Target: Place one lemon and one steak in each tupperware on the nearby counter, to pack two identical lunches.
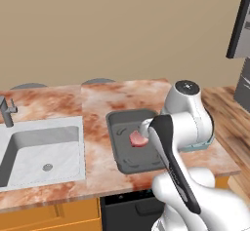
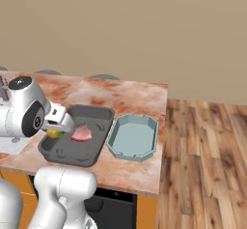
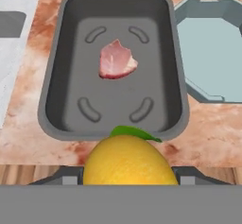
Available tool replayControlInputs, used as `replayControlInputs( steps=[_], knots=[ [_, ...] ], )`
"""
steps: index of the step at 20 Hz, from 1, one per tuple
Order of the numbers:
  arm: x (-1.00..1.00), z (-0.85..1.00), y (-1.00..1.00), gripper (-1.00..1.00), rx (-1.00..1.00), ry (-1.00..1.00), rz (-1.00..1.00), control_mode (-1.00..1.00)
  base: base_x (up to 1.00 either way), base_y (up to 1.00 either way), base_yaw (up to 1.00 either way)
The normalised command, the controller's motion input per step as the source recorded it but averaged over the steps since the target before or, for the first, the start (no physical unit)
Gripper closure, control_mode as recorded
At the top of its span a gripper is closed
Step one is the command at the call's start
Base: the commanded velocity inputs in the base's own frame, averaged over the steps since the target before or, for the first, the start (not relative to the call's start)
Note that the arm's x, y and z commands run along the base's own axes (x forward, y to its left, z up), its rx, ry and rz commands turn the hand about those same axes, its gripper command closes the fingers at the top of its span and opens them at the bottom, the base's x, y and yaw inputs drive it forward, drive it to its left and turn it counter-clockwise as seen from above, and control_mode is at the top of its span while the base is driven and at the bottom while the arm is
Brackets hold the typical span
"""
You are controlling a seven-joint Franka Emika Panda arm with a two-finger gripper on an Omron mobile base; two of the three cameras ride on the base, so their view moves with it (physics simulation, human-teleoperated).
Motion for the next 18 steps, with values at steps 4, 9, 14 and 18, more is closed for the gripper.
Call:
replayControlInputs(
  steps=[4,9,14,18],
  knots=[
    [0.19,-0.39,0.0,1.0,0.0,0.0,0.0,-1.0,0.0,0.0,0.0],
    [0.23,-0.33,0.0,1.0,0.0,0.0,0.0,-1.0,0.0,0.0,0.0],
    [0.31,-0.31,0.0,1.0,0.0,0.0,0.0,-1.0,0.0,0.0,0.0],
    [0.33,-0.31,0.0,1.0,0.0,0.0,0.0,-1.0,0.0,0.0,0.0]
  ],
)
